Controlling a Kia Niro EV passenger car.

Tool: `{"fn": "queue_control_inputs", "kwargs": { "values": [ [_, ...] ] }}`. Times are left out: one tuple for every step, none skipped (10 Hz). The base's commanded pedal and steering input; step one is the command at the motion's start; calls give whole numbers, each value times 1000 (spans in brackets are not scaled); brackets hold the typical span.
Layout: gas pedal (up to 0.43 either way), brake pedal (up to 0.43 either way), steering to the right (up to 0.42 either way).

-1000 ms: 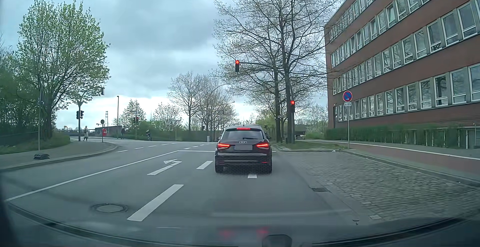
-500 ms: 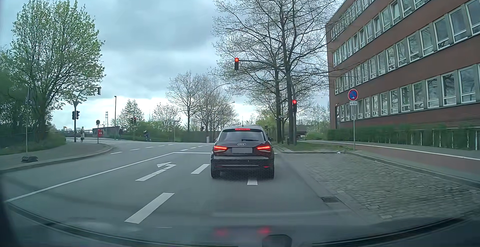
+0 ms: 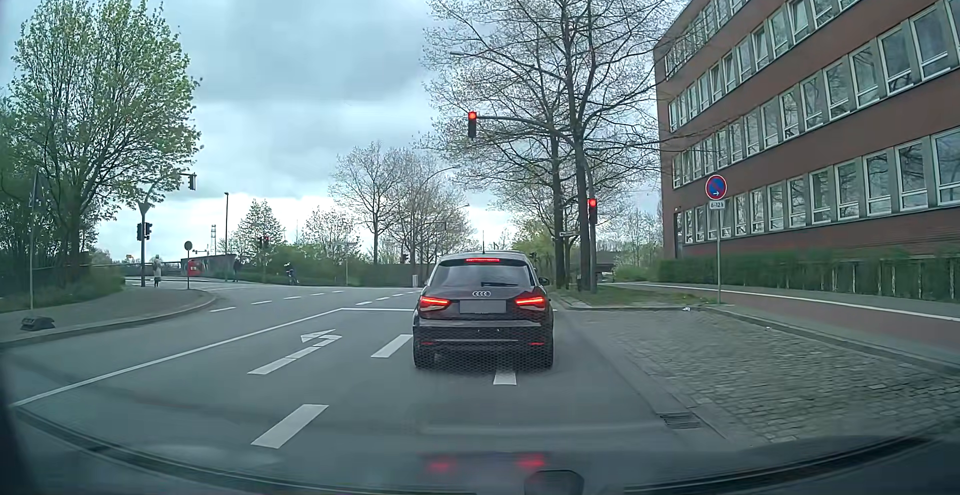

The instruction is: Follow the waypoints while adhering to traffic rules and regulations

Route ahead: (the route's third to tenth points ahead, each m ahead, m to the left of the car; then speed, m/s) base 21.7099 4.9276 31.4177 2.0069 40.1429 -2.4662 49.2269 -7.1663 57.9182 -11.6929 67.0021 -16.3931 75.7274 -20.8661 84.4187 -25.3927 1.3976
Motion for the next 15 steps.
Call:
{"fn": "queue_control_inputs", "kwargs": {
  "values": [
    [0, 146, -4],
    [0, 146, -4],
    [0, 146, -4],
    [0, 140, -4],
    [0, 134, -4],
    [0, 128, -4],
    [0, 122, -4],
    [0, 122, -4],
    [0, 116, -4],
    [0, 116, -4],
    [0, 122, -4],
    [0, 128, -4],
    [0, 134, -4],
    [0, 134, -4],
    [0, 134, -4]
  ]
}}
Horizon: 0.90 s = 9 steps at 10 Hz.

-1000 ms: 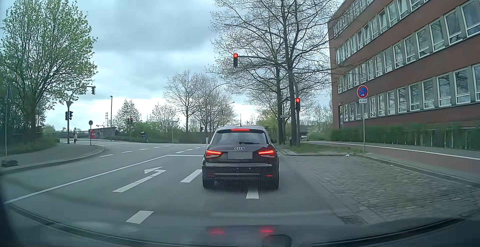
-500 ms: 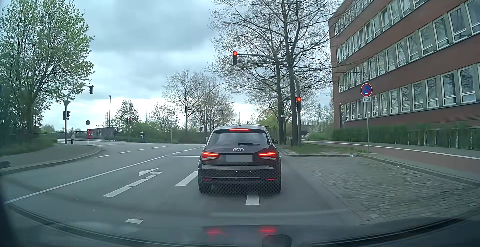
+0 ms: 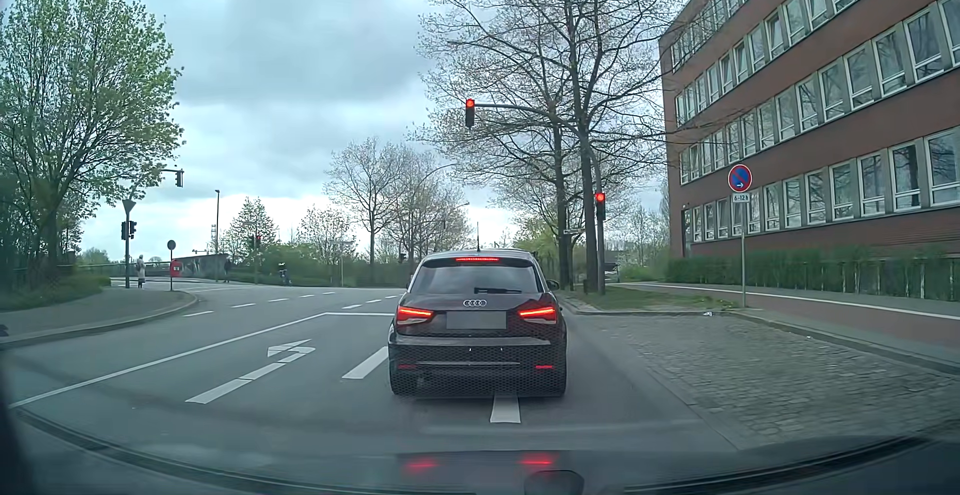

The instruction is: Follow the waypoints while adhering to traffic rules and regulations

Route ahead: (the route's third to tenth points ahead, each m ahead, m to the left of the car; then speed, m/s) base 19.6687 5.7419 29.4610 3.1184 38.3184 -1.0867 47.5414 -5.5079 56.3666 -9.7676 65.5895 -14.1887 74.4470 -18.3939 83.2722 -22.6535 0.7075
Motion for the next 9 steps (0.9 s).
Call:
{"fn": "queue_control_inputs", "kwargs": {
  "values": [
    [0, 134, -4],
    [0, 134, -4],
    [0, 134, -4],
    [0, 134, -4],
    [0, 134, -4],
    [0, 134, -4],
    [0, 134, -4],
    [0, 140, -4],
    [0, 140, -4]
  ]
}}
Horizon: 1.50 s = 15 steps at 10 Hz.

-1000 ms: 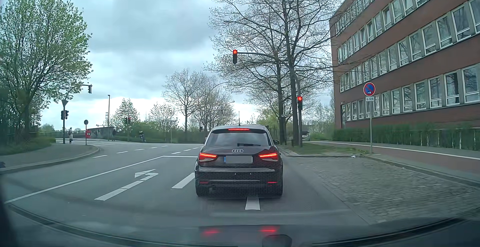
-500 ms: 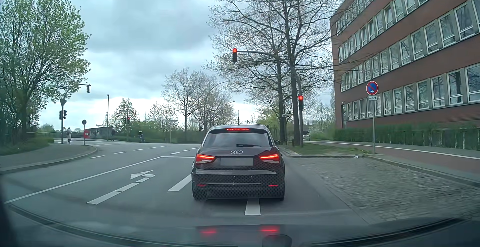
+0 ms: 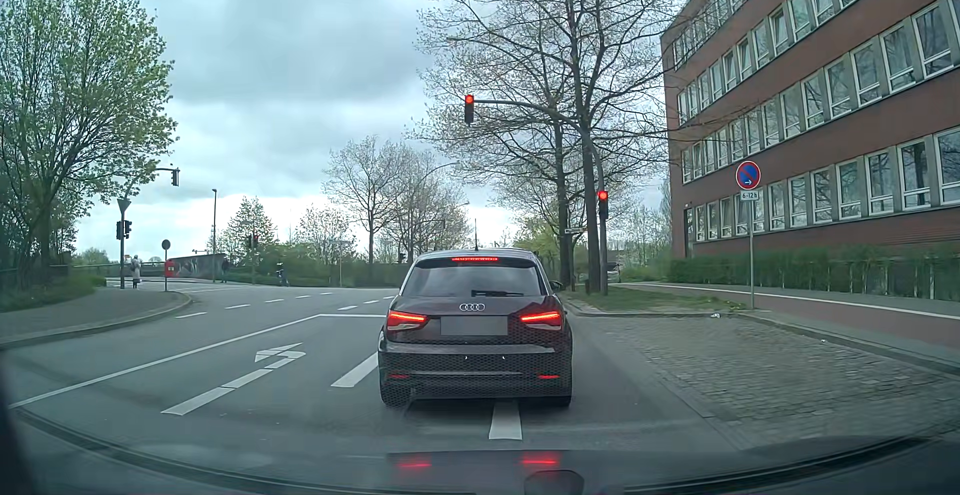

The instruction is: Follow the waypoints while adhering to traffic rules and regulations

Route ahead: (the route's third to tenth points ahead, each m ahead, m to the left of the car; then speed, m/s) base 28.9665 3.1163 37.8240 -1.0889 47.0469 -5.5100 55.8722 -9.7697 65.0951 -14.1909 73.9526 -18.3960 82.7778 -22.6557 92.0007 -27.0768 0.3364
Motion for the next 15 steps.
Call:
{"fn": "queue_control_inputs", "kwargs": {
  "values": [
    [0, 134, -4],
    [0, 140, -4],
    [0, 134, -4],
    [0, 134, -4],
    [0, 140, -4],
    [0, 140, -4],
    [0, 140, -4],
    [0, 140, -4],
    [0, 140, -4],
    [0, 140, -4],
    [0, 146, -4],
    [0, 159, -4],
    [0, 183, -5],
    [0, 189, -4],
    [0, 201, -5]
  ]
}}
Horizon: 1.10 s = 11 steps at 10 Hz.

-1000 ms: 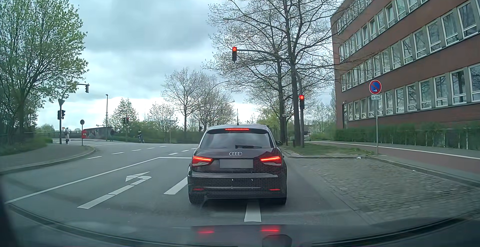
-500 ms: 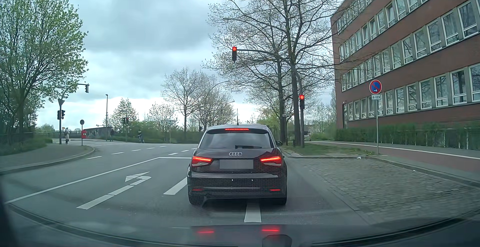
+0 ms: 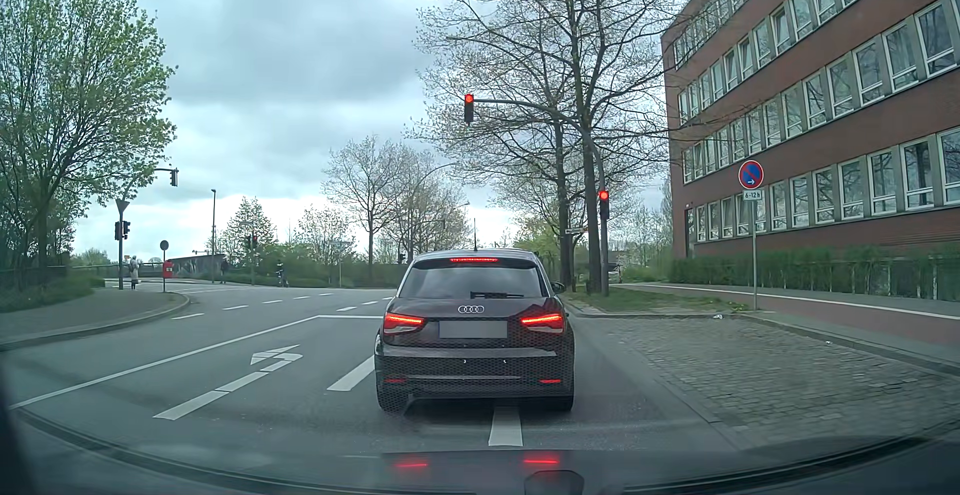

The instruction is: Follow the waypoints while adhering to traffic rules and regulations

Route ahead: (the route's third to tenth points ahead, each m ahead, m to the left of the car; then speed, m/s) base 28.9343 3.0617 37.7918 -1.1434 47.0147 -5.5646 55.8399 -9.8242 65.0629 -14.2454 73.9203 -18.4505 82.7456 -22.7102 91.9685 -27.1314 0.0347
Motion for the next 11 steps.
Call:
{"fn": "queue_control_inputs", "kwargs": {
  "values": [
    [0, 207, -5],
    [0, 213, -5],
    [0, 213, -5],
    [0, 213, -5],
    [0, 220, -5],
    [0, 220, -5],
    [0, 220, -5],
    [0, 220, -5],
    [0, 220, -5],
    [0, 220, -5],
    [0, 220, -5]
  ]
}}
